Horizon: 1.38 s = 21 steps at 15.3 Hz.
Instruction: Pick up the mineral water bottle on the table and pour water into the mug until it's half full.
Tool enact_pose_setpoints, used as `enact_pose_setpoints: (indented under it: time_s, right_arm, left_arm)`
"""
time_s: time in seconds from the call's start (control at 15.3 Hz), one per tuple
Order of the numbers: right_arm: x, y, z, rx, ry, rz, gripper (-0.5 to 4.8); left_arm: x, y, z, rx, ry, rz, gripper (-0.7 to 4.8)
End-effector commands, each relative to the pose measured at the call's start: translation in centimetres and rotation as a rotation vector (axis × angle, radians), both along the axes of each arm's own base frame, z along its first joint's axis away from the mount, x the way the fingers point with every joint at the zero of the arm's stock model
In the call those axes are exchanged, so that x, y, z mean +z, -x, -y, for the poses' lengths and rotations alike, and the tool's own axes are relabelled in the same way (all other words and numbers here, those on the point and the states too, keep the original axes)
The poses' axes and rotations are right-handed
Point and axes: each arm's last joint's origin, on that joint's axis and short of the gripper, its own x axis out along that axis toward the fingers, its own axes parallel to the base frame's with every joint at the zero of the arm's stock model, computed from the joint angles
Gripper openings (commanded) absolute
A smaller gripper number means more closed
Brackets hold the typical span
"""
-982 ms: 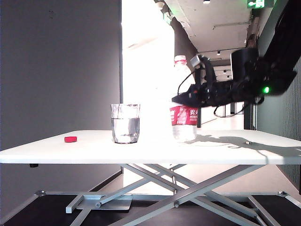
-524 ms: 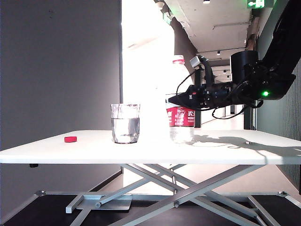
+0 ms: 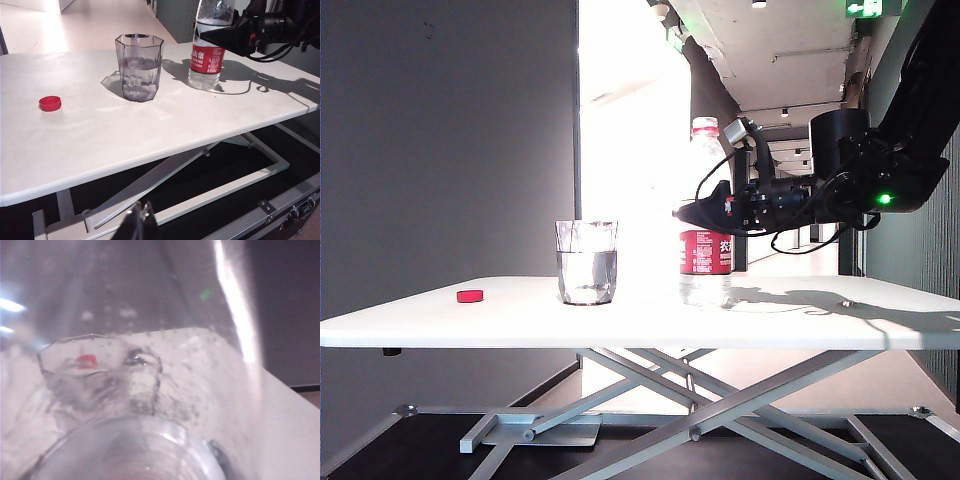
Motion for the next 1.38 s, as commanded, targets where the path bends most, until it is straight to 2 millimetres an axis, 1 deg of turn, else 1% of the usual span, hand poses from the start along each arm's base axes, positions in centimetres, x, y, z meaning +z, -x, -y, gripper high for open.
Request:
enact_pose_setpoints:
  time_s: [0.07,0.26,0.59,0.65,0.85,0.98,1.11,1.18,1.24,1.31,1.38]
  right_arm:
    - [0.6,0.0,0.0,0.010,-0.004,0.021,4.79]
    - [0.6,0.1,0.2,0.065,-0.009,0.017,4.79]
    - [0.6,-0.2,3.2,0.088,-0.058,-0.081,4.79]
    - [0.7,-0.1,4.1,0.120,-0.062,-0.085,4.79]
    - [0.9,0.1,5.0,0.224,-0.070,-0.101,4.79]
    - [1.1,0.1,6.0,0.204,-0.076,-0.110,4.79]
    - [1.3,0.1,7.5,0.188,-0.094,-0.143,4.79]
    - [1.5,0.2,8.1,0.218,-0.094,-0.145,3.36]
    - [1.9,0.4,8.7,0.273,-0.091,-0.135,0.70]
    - [2.4,0.5,9.2,0.262,-0.103,-0.162,0.00]
    - [2.8,0.6,9.5,0.240,-0.117,-0.186,-0.06]
  left_arm:
    - [0.1,0.0,0.0,-0.010,0.000,0.004,-0.05]
    - [0.0,0.0,0.0,-0.010,0.000,-0.005,-0.05]
    - [0.0,0.0,0.0,-0.013,0.000,-0.009,-0.05]
    - [0.0,0.0,0.0,-0.013,0.000,-0.009,-0.05]
    - [0.0,0.0,0.0,-0.015,-0.012,-0.002,-0.05]
    - [0.0,0.0,0.0,-0.015,-0.016,0.000,-0.05]
    - [0.0,0.0,0.0,-0.015,-0.015,0.000,-0.05]
    - [0.0,0.0,0.0,-0.015,-0.015,0.000,-0.05]
    - [0.0,0.0,0.0,-0.015,-0.015,0.000,-0.05]
    - [0.0,0.0,0.0,-0.015,-0.015,0.000,-0.05]
    - [0.0,0.0,0.0,-0.015,-0.015,0.000,-0.05]
